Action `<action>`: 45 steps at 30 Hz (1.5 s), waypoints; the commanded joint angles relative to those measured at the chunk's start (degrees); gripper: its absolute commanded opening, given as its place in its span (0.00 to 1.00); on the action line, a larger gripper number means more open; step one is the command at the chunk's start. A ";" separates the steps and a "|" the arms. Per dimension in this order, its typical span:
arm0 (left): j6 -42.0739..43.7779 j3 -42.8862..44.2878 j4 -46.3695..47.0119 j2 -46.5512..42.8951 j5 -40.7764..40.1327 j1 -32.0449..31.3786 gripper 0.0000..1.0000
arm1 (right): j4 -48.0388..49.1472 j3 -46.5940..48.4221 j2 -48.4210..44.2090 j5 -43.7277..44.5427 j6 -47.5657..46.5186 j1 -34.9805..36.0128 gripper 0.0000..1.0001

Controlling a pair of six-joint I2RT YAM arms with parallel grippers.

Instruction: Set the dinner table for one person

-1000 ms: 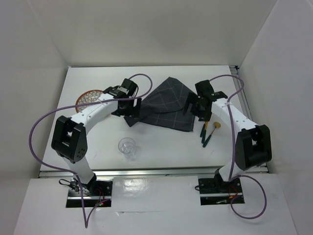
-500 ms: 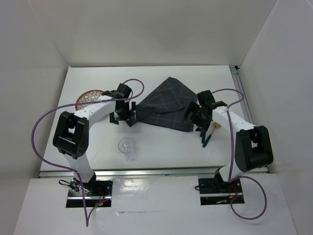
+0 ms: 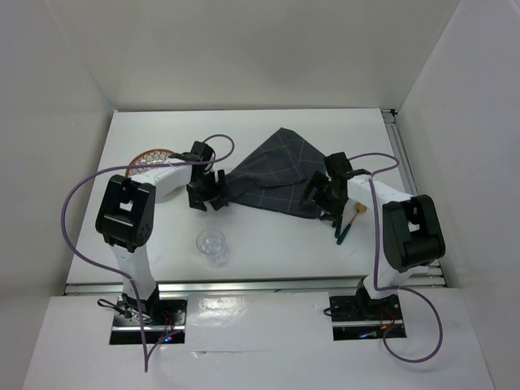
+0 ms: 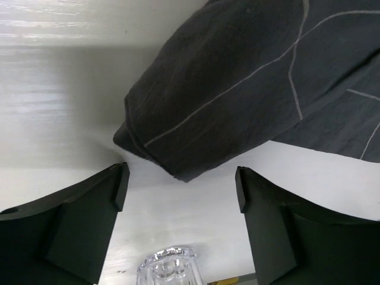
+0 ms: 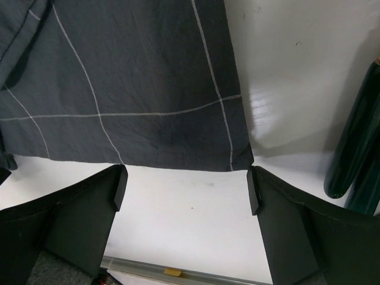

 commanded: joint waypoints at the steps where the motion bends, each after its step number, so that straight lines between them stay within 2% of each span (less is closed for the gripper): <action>1: -1.64 -0.94 2.77 1.52 3.86 0.98 0.89 | 1.75 -0.73 0.70 0.95 1.74 -0.36 0.94; 5: -2.17 -0.41 2.78 2.85 5.18 0.98 0.78 | 2.88 -1.35 1.84 0.44 3.05 -0.36 0.92; 9: -2.17 0.91 2.78 2.85 5.18 1.50 0.61 | 3.94 -1.87 3.07 0.43 4.20 -0.36 0.90; 10: -2.17 1.60 2.78 2.85 4.66 1.50 0.49 | 3.94 -1.87 3.68 0.43 4.81 -0.36 0.87; 13: -1.55 3.36 1.38 2.85 4.13 1.50 0.26 | 5.08 -1.87 4.83 0.43 6.30 -0.36 0.80; 14: -0.94 4.06 1.37 2.85 4.12 1.50 0.04 | 5.09 -1.87 5.44 0.95 6.92 0.16 0.75; 15: -0.94 4.07 0.67 2.85 4.12 1.50 0.00 | 5.87 -1.35 5.45 1.57 6.92 0.17 0.72; 17: -0.94 4.77 -0.12 2.85 4.12 1.50 0.00 | 6.57 -0.74 6.67 2.10 8.32 0.78 0.61; 18: -0.94 5.38 -0.12 2.15 4.12 1.50 0.00 | 6.58 0.14 7.55 2.62 8.33 1.30 0.46; 21: -0.94 6.18 -1.26 0.48 5.43 2.03 0.00 | 5.97 1.64 8.08 4.12 9.82 1.83 0.15; 22: -0.24 7.22 -1.79 -0.05 5.96 2.03 0.00 | 4.40 2.69 8.08 5.25 9.82 1.84 0.00; 29: 0.65 18.73 -7.15 -1.89 7.11 3.25 0.00 | -1.68 13.75 8.00 13.17 6.75 1.84 0.00; 33: -4.86 27.78 -7.68 -3.13 13.51 8.16 0.00 | -3.69 19.81 7.99 15.45 4.03 1.31 0.00; 35: -9.26 27.28 -5.76 -5.66 15.89 10.98 0.00 | -4.40 20.63 7.99 15.98 3.32 1.31 0.00; 36: -11.98 25.62 -4.10 -7.16 18.16 12.47 0.00 | -4.40 20.63 7.99 15.99 3.32 1.31 0.00; 37: -17.58 19.34 1.49 -8.91 19.58 15.53 0.00 | -4.40 20.63 7.99 15.99 2.80 1.31 0.00; 39: -22.71 10.36 8.72 -14.63 23.79 18.54 0.00 | -3.88 17.48 7.38 14.76 2.79 1.31 0.00; 40: -26.91 1.44 14.23 -16.12 24.77 21.08 0.00 | -3.27 16.33 6.68 14.76 2.79 1.31 0.00; 43: -29.15 -10.21 19.99 -17.81 30.46 23.38 0.00 | -3.26 12.65 5.97 13.97 2.79 1.31 0.00; 45: -28.28 -11.14 18.69 -16.41 31.19 22.87 0.00 | -2.65 11.32 4.75 13.27 2.79 1.84 0.00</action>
